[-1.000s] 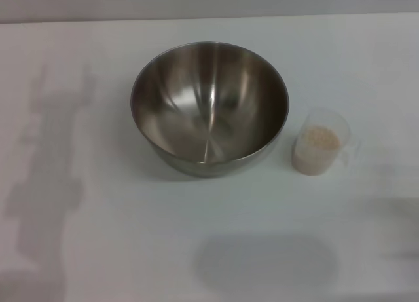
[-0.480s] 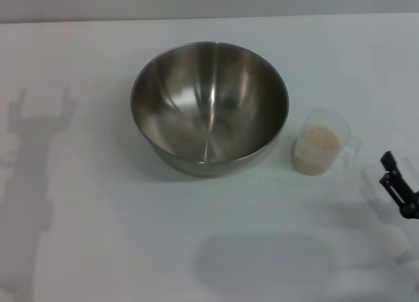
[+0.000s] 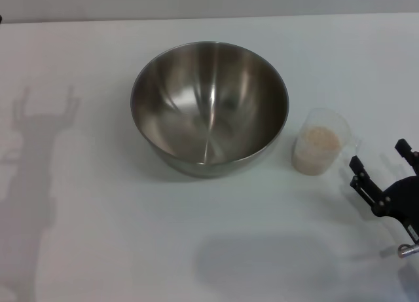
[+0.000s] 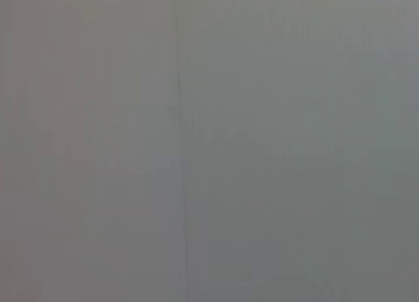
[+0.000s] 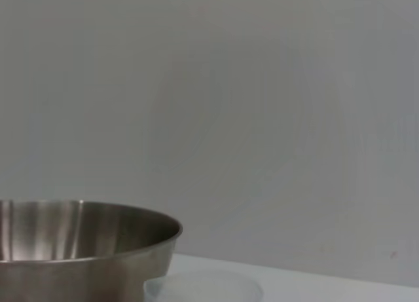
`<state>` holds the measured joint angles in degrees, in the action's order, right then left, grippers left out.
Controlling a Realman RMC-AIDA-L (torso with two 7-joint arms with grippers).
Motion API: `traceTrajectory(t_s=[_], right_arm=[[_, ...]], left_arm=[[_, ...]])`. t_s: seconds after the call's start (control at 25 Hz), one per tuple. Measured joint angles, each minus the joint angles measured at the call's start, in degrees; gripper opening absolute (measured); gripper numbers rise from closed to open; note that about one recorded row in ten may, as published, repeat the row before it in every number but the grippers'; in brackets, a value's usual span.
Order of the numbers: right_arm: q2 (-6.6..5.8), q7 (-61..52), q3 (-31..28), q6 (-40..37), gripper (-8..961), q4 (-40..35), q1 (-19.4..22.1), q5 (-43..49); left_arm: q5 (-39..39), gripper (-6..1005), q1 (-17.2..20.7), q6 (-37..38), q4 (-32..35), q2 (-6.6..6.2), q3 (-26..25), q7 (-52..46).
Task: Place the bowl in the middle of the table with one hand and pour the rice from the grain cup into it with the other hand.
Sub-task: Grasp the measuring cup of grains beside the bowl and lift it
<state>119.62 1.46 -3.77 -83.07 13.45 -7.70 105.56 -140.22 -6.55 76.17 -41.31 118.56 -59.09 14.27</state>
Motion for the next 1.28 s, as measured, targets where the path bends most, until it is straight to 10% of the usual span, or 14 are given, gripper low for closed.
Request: traceTrajectory(t_s=[1.28], right_arm=[[-0.01, -0.4, -4.1, 5.3, 836, 0.5, -1.7, -0.7]], left_arm=[[-0.4, 834, 0.0, -0.2, 1.9, 0.0, 0.3, 0.0]])
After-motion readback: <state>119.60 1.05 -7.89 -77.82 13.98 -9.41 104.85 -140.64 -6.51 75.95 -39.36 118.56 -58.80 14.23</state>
